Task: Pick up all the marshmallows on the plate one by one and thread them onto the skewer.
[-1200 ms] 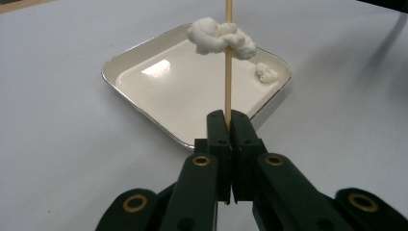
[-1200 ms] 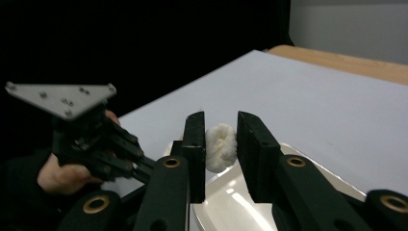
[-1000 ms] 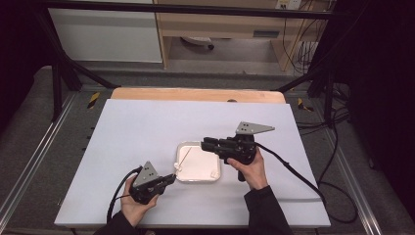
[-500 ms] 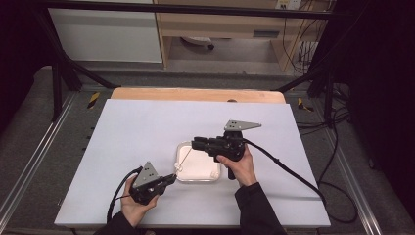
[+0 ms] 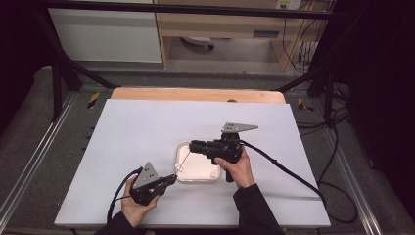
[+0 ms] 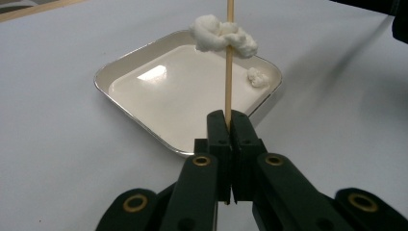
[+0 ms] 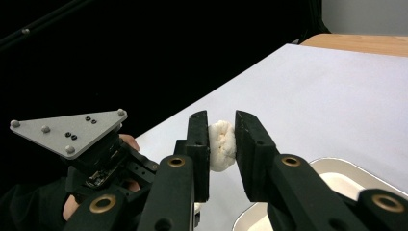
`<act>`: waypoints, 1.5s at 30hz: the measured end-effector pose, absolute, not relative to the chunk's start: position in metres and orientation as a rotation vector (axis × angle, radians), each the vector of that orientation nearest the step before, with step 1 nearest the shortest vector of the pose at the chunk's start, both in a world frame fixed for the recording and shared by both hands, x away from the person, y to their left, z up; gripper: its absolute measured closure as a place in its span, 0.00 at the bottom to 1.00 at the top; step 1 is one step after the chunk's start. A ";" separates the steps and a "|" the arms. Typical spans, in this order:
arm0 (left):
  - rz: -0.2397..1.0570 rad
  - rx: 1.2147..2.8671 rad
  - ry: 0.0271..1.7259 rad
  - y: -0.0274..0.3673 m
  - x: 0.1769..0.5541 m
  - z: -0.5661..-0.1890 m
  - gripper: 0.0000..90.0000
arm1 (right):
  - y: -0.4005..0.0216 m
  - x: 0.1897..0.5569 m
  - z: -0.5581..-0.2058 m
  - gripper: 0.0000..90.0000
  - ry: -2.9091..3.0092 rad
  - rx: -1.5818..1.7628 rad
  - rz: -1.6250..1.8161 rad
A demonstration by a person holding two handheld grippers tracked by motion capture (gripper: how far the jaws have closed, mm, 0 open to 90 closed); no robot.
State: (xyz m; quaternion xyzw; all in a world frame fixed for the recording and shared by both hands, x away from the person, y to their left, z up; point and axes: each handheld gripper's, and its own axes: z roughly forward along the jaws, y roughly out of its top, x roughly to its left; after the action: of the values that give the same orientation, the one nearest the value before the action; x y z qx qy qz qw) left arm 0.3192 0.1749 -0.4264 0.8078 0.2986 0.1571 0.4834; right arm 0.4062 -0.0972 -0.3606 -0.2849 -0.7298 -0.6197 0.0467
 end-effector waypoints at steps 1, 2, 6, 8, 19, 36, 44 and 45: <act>0.381 1.959 0.733 0.175 0.319 -0.427 0.99 | -0.097 0.406 -0.361 0.86 -2.224 -0.869 -1.896; 0.379 1.951 0.736 0.176 0.319 -0.426 0.99 | -0.096 0.406 -0.362 0.86 -2.219 -0.871 -1.900; 0.392 1.933 0.741 0.177 0.318 -0.426 0.99 | -0.094 0.405 -0.363 0.87 -2.192 -0.874 -1.922; 0.390 1.933 0.744 0.176 0.318 -0.426 0.99 | -0.093 0.404 -0.365 0.87 -2.183 -0.874 -1.926; 0.390 1.927 0.747 0.176 0.317 -0.427 0.99 | -0.088 0.402 -0.371 0.88 -2.160 -0.867 -1.930; 0.398 1.926 0.746 0.175 0.317 -0.427 0.99 | -0.082 0.397 -0.379 0.90 -2.160 -0.845 -1.941; 0.399 1.927 0.747 0.175 0.317 -0.427 0.99 | -0.081 0.396 -0.382 0.90 -2.155 -0.842 -1.938; 0.398 1.928 0.747 0.175 0.317 -0.427 0.99 | -0.080 0.396 -0.382 0.90 -2.156 -0.841 -1.939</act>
State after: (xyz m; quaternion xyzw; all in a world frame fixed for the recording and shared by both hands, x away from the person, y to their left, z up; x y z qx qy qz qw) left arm 0.3168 0.1751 -0.4270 0.7955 0.3082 0.1644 0.4952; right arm 0.3959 -0.0804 -0.3820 -0.2779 -0.7128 -0.6410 0.0612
